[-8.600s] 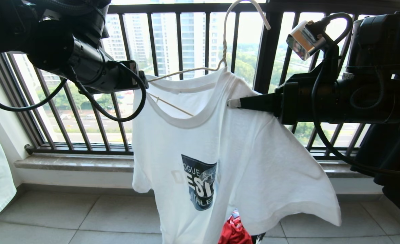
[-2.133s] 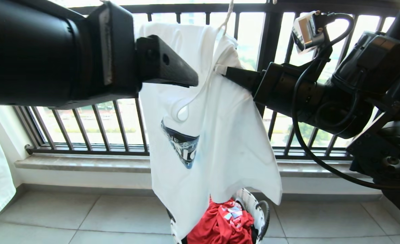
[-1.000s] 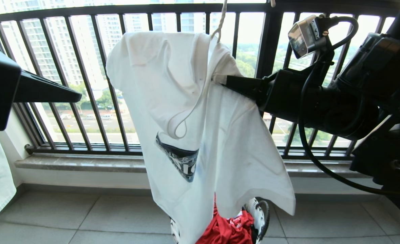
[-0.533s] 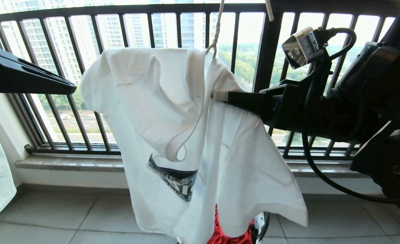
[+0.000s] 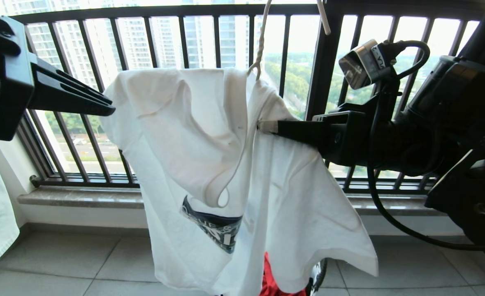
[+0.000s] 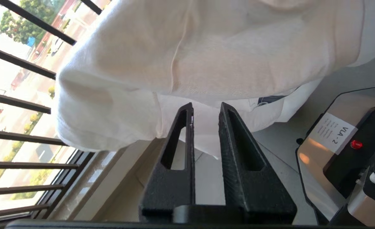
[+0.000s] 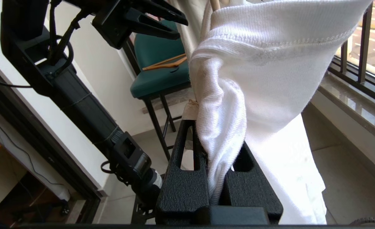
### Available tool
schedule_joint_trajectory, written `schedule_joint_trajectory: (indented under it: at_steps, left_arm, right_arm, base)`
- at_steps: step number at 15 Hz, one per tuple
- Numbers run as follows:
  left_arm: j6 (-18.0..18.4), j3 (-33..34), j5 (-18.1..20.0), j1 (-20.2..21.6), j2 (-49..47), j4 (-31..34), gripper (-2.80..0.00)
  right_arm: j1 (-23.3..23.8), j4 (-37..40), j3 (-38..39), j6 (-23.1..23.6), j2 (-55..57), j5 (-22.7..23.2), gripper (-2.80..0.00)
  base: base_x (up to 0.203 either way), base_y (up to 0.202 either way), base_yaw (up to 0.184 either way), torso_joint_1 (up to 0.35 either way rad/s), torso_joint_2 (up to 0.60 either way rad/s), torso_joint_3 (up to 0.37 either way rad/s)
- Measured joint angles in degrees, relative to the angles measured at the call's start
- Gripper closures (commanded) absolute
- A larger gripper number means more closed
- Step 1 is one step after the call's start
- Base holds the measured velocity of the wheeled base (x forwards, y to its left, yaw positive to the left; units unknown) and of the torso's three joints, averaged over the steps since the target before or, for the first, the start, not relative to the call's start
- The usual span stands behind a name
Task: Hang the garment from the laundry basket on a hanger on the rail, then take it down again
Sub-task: Hang the clothes rack on the clothesline
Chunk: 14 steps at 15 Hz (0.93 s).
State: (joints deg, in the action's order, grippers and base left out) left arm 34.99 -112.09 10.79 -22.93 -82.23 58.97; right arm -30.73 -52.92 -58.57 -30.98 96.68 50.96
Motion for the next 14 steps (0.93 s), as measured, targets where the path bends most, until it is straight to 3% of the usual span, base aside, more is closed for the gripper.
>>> schedule_joint_trajectory:
  at_steps: [5, 9, 14]
  left_arm:
    - [3.24, -0.06, 2.05, 0.33, -0.51, -3.63, -2.8]
    - [5.0, 0.24, 6.06, 0.43, -0.82, -1.38, -2.8]
    - [7.18, 0.41, 6.46, 0.35, -2.28, -4.5, -2.8]
  right_arm:
    - [0.0, -0.02, 0.65, 0.02, -0.02, 1.15, 0.0]
    - [-0.09, 0.04, 1.24, 0.02, -0.22, 1.94, 0.0]
    - [-0.41, -0.16, 2.58, 0.05, -1.3, 5.16, 0.0]
  base:
    - [0.0, 0.0, 0.0, 0.0, 0.0, 0.0]
    - [0.0, 0.0, 0.0, 0.0, 0.0, 0.0]
    - [0.0, 0.0, 0.0, 0.0, 0.0, 0.0]
